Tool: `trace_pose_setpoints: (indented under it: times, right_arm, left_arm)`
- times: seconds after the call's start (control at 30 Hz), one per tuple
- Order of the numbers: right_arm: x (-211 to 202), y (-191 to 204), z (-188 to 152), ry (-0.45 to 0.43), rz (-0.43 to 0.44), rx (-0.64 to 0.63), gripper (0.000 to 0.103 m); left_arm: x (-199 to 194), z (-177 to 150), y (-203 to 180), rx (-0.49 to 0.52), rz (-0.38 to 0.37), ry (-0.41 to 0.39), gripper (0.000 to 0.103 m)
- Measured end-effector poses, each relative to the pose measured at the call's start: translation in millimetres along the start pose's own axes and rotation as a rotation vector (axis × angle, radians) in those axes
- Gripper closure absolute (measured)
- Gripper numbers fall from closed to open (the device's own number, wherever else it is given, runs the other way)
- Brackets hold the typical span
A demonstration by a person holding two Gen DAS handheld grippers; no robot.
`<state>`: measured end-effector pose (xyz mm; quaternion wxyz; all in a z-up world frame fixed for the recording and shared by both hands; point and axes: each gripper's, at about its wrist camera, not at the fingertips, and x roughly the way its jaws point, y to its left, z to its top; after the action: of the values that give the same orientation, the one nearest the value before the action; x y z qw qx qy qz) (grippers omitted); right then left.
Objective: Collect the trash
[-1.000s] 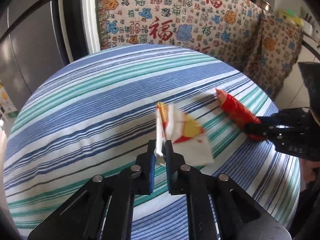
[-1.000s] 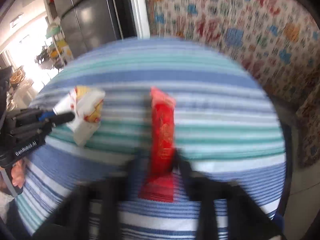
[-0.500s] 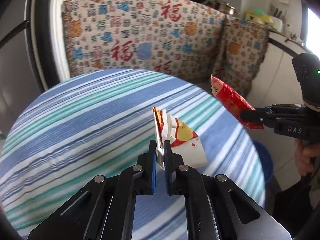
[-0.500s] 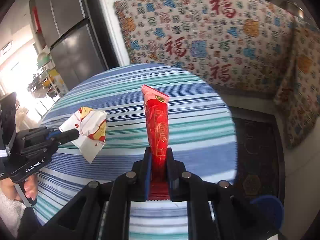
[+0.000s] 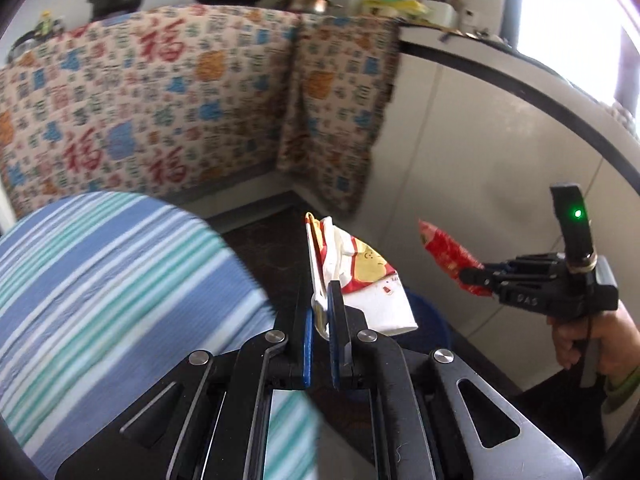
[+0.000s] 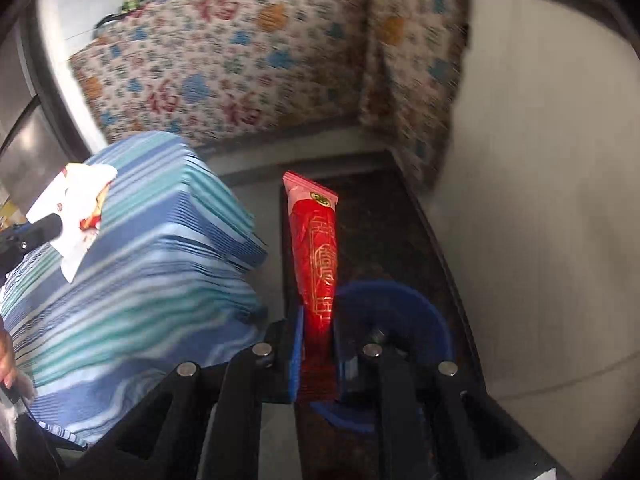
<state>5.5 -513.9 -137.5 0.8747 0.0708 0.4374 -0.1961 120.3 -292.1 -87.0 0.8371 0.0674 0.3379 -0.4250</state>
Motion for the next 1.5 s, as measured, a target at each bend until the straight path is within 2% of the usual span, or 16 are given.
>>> trace_pose_setpoints:
  times: [0.2, 0.5, 0.57, 0.6, 0.63, 0.73, 0.77, 0.87, 0.9, 0.97, 1.0, 1.03, 1.13, 1.2, 1.37, 1.5]
  right_arm:
    - [6, -52, -23, 0.032, -0.038, 0.049, 0.090]
    - [32, -87, -41, 0.050, -0.013, 0.036, 0.087]
    - [39, -91, -43, 0.046, -0.020, 0.041, 0.085]
    - [42, -93, -44, 0.048, -0.022, 0.044, 0.078]
    - [46, -96, -45, 0.049, -0.028, 0.048, 0.075]
    - [48, -102, -48, 0.048, -0.039, 0.047, 0.069]
    - [46, -105, -48, 0.044, -0.044, 0.050, 0.064]
    - [36, -110, -47, 0.009, -0.058, 0.077, 0.034]
    - [32, -110, -46, 0.000, -0.066, 0.084, 0.027]
    - [19, -108, -48, -0.010, -0.092, 0.103, 0.020]
    - [11, -106, -49, -0.016, -0.109, 0.114, 0.019]
    - [2, -103, -53, -0.020, -0.124, 0.125, 0.018]
    - [-32, -91, -68, -0.035, -0.168, 0.174, 0.013]
    - [-59, -79, -85, -0.039, -0.213, 0.214, 0.000]
    - [-113, -48, -124, -0.078, -0.306, 0.296, 0.000]
    - [-138, -28, -132, -0.098, -0.346, 0.289, 0.000]
  left_arm:
    - [63, 2, -59, 0.033, -0.080, 0.056, 0.098]
    - [132, -6, -88, 0.045, -0.105, 0.167, 0.093]
    - [144, -9, -92, 0.046, -0.106, 0.185, 0.072]
    - [149, -10, -93, 0.038, -0.115, 0.185, 0.050]
    - [152, -12, -92, 0.029, -0.118, 0.178, 0.037]
    - [157, -15, -92, 0.018, -0.121, 0.176, 0.033]
    - [158, -15, -93, 0.018, -0.113, 0.180, 0.031]
    - [151, -18, -98, 0.029, -0.079, 0.174, 0.022]
    - [148, -17, -100, 0.039, -0.076, 0.173, 0.021]
    - [134, -17, -105, 0.068, -0.065, 0.165, 0.014]
    - [124, -18, -109, 0.085, -0.053, 0.169, 0.004]
    - [114, -19, -114, 0.105, -0.046, 0.181, 0.000]
    - [77, -23, -123, 0.143, -0.017, 0.186, 0.000]
    - [52, -30, -127, 0.169, 0.002, 0.164, 0.000]
    - [11, -47, -133, 0.180, 0.067, 0.165, 0.000]
    - [-4, -44, -139, 0.194, 0.108, 0.162, 0.000]
